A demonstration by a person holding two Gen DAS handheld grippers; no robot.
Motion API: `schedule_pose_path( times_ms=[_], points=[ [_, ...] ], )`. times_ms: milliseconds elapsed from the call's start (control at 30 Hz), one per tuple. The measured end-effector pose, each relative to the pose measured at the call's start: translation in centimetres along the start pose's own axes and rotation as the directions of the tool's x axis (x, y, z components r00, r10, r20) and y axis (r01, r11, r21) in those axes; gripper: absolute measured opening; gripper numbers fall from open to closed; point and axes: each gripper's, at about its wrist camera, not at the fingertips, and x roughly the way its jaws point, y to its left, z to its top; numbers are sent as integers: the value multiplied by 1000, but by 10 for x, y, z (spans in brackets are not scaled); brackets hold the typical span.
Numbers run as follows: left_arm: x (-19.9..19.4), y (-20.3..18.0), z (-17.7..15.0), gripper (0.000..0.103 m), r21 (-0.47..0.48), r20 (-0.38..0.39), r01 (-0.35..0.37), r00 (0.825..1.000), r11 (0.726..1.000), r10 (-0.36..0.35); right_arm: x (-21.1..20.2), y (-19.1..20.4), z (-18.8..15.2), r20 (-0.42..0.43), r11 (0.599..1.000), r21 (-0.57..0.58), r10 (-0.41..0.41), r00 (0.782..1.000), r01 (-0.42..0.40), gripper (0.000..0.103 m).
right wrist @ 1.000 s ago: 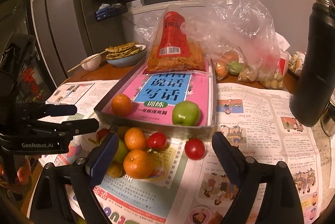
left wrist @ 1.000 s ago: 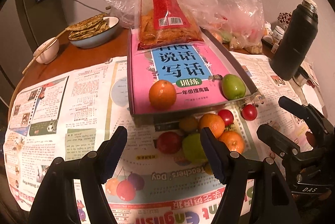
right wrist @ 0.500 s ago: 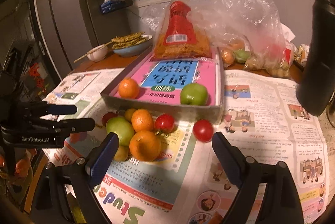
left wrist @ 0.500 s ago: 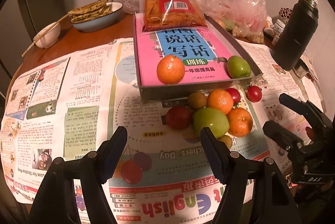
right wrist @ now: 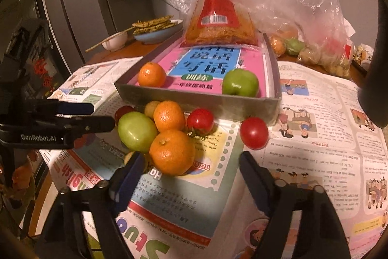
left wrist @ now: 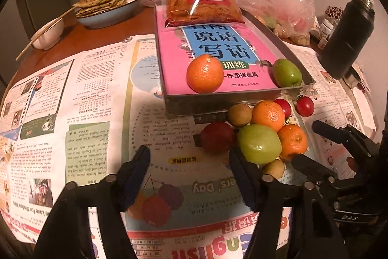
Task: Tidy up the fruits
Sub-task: 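Grasp the dark red plum with the left tool while the right tool grasps a mandarin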
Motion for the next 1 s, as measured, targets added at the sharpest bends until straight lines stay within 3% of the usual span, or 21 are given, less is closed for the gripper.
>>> schedule_pose_path(
  times_ms=[367,433,567,833,1000],
  points=[
    [8,-11,7,54,77,3,39,999,996,-40,13,6,-1,-20,999,-33,39,999,-40,59],
    [10,-13,9,49,89,7,52,999,995,-53,14,6,0,-18,998,-35,51,999,-51,53],
    [14,-12,14,48,94,2,67,998,993,-68,16,6,1,-17,995,-25,100,995,-100,42],
    [30,-10,18,42,96,-49,112,993,989,-108,8,-8,-3,-6,998,11,61,998,-61,42],
    [30,-11,18,37,103,-34,115,993,988,-112,7,-18,-2,1,998,37,49,999,-49,42]
  ],
)
